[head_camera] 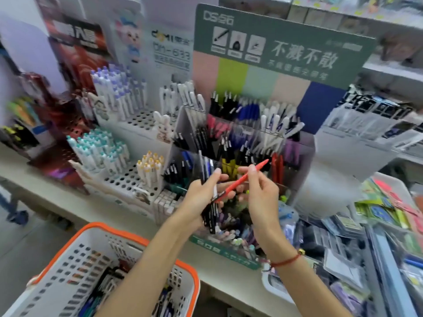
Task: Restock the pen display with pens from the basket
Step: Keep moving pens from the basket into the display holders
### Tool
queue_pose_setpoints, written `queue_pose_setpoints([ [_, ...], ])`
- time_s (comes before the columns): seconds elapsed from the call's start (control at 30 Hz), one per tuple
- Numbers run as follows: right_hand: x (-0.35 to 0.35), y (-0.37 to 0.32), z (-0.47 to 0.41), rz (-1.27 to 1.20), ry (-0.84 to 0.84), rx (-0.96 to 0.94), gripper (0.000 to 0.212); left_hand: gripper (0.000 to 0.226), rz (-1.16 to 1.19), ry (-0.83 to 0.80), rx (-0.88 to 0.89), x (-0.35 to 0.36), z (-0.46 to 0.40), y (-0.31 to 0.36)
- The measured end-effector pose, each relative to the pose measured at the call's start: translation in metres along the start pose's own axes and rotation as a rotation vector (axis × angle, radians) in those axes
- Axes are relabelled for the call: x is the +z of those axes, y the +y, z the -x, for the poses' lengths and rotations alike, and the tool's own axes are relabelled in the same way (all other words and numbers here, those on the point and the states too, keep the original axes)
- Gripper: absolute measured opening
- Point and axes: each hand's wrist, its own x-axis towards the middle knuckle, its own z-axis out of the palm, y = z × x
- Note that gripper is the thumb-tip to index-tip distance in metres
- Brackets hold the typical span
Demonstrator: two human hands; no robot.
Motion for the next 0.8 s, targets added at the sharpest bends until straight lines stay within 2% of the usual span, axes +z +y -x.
queue_pose_setpoints([
  [0.13, -0.040, -0.012, -0.014, -0.074, 0.310, -0.140, 0.028, 0.027, 0.058, -0.032, -0.004, 0.016, -0.002, -0.004],
  [0.2, -0.060, -0.017, -0.022, -0.003, 0.455, -0.269, 0.020, 0.025, 0.041, -0.045, -0.029, 0.017, -0.004, -0.008],
  [0.27, -0.078, -0.017, -0.030, 0.115, 0.528, -0.405, 0.012, 0.020, 0.035, -0.084, -0.076, 0.018, -0.005, -0.014],
  [0.4, -0.096, -0.001, -0.044, 0.441, 0.503, -0.538, 0.025, 0.018, 0.064, -0.097, -0.111, 0.021, -0.002, -0.019],
  [0.53, -0.094, 0.014, -0.054, 0.711, 0.382, -0.574, 0.018, 0.015, 0.178, -0.098, -0.170, 0.017, -0.008, -0.022],
  [0.63, -0.088, 0.015, -0.054, 0.964, 0.375, -0.564, 0.032, 0.013, 0.212, -0.149, -0.146, 0.010, -0.007, -0.025],
  [0.7, -0.088, 0.010, -0.056, 1.122, 0.405, -0.534, 0.033, 0.013, 0.184, -0.174, -0.092, 0.007, -0.001, -0.026],
  [0.8, -0.089, -0.002, -0.057, 1.296, 0.229, -0.350, 0.034, 0.021, 0.173, -0.196, -0.058, 0.005, 0.007, -0.026],
])
